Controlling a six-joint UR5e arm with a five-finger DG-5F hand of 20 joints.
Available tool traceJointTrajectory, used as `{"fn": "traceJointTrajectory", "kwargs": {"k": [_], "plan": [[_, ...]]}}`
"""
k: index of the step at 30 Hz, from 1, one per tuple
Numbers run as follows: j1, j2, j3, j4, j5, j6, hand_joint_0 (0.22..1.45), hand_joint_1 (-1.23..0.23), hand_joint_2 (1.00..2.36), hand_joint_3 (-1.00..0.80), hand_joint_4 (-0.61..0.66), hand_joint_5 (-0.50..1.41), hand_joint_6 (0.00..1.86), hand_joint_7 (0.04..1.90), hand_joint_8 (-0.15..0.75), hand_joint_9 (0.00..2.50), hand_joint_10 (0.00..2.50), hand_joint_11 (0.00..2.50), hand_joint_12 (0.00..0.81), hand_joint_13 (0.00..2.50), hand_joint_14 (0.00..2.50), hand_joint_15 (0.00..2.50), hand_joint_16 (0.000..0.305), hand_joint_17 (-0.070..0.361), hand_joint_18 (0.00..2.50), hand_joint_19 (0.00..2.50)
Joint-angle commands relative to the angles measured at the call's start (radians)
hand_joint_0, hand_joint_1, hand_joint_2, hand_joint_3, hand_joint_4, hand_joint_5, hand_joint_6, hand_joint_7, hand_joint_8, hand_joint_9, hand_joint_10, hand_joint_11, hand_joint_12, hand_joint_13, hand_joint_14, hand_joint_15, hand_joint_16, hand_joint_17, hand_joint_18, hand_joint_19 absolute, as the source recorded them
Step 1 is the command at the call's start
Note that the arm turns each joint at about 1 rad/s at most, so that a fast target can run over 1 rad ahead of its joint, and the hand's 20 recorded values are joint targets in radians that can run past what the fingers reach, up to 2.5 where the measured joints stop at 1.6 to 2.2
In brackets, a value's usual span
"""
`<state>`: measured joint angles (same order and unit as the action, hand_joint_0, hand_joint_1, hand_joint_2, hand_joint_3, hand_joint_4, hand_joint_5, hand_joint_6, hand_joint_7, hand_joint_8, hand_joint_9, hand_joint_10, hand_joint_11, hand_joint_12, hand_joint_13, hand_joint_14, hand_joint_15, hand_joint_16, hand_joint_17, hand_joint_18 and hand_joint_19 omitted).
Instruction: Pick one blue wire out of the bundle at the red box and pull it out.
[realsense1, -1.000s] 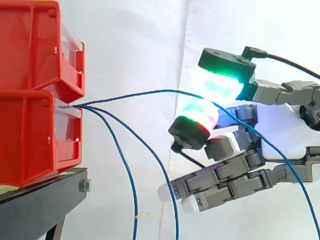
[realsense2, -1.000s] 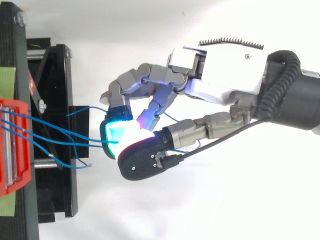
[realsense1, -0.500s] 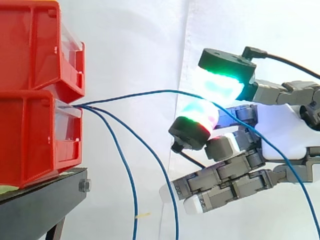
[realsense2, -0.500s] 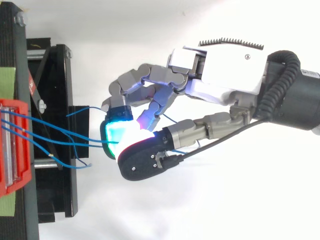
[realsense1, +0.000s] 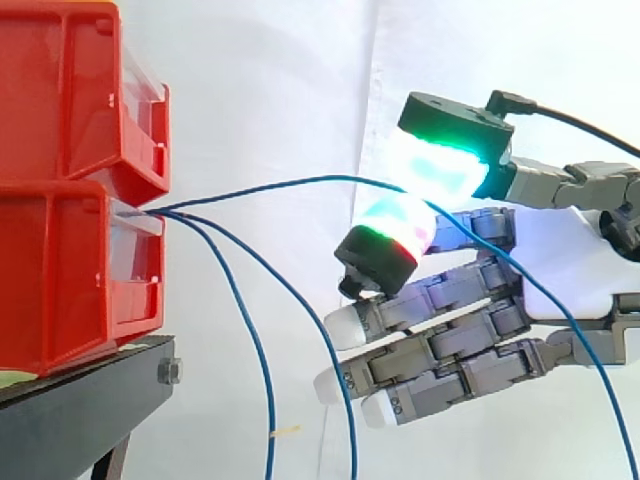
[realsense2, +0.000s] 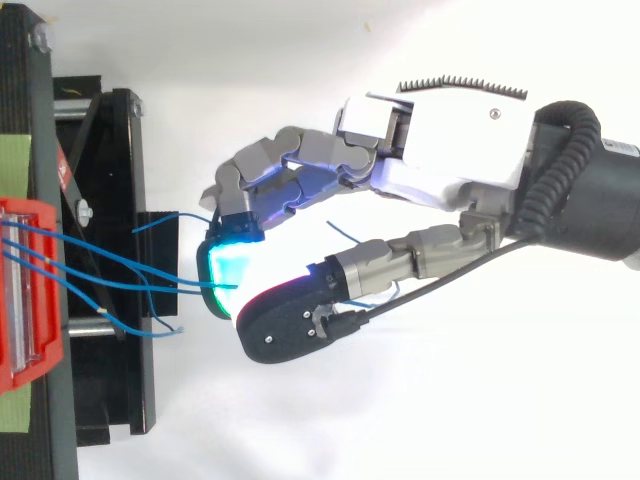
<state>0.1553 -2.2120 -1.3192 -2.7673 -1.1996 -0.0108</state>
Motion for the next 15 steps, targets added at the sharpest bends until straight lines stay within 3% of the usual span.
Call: {"fn": "traceJointTrajectory", "kwargs": {"k": [1, 7, 15], "plan": [[0.0, 0.0, 0.0, 0.0, 0.0, 0.0, 0.64, -0.79, 1.01, -0.28, -0.02, -0.09, 0.85, 1.25, 0.228, 0.55, 0.01, 0.36, 0.361, 0.19, 0.0, 0.1, 0.057, 0.128, 0.12, 0.08], [0.0, 0.0, 0.0, 0.0, 0.0, 0.0, 0.64, -0.77, 1.01, -0.29, -0.02, -0.1, 0.87, 1.17, 0.218, 0.51, 0.01, 0.36, 0.361, 0.14, 0.0, 0.14, 0.058, 0.131, 0.03, 0.09], [0.001, 0.0, 0.0, 0.0, 0.0, 0.0, 0.64, -0.79, 1.01, -0.29, -0.02, -0.09, 0.85, 1.23, 0.222, 0.53, 0.01, 0.33, 0.364, 0.18, 0.0, 0.11, 0.059, 0.133, 0.09, 0.06]]}}
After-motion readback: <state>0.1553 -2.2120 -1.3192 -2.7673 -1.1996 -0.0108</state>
